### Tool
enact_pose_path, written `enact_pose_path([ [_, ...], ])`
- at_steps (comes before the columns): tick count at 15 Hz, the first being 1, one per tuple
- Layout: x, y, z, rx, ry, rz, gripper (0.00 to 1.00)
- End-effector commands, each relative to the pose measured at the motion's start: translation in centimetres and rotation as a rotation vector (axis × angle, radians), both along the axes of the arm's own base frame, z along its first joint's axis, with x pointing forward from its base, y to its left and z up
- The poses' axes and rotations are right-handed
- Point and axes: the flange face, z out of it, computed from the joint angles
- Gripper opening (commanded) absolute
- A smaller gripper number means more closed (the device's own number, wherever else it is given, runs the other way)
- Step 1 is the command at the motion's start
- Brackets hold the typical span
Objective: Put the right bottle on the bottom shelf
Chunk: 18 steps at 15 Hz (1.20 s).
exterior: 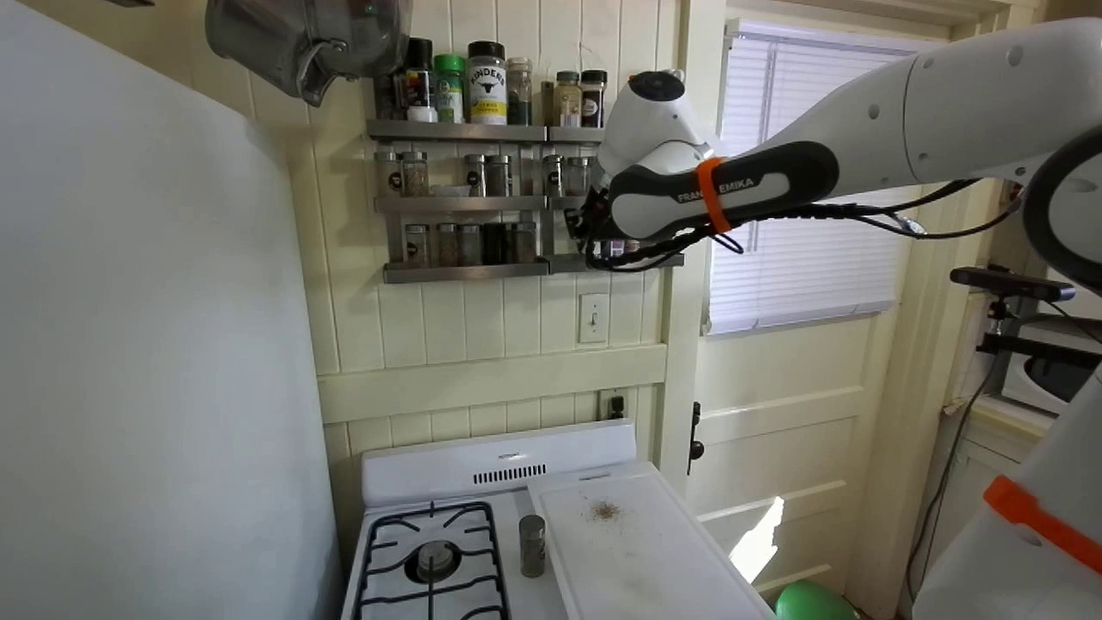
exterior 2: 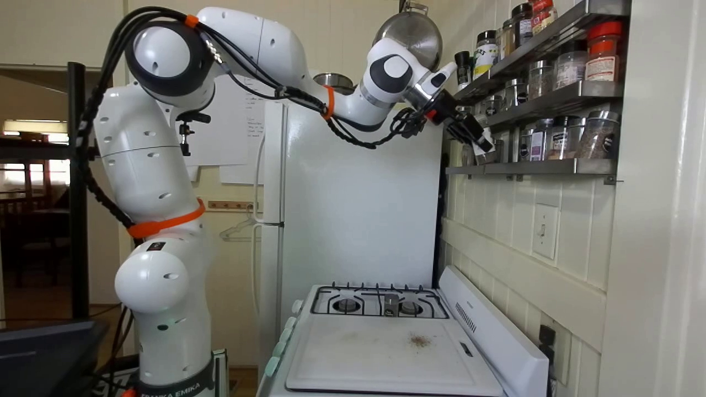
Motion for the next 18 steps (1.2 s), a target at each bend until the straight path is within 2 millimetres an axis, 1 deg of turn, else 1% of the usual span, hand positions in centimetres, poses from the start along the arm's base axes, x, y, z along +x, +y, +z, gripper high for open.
enact_pose_path([
  [1, 1.5, -0.2, -0.1, 0.014, 0.027, -0.002, 0.17],
  [4, 2.3, -0.2, -0.5, 0.016, 0.040, -0.001, 0.17],
  [7, 2.9, 0.0, -0.3, 0.017, 0.044, 0.004, 0.17],
  [18, 3.7, 0.8, 0.2, 0.039, 0.084, 0.009, 0.17],
])
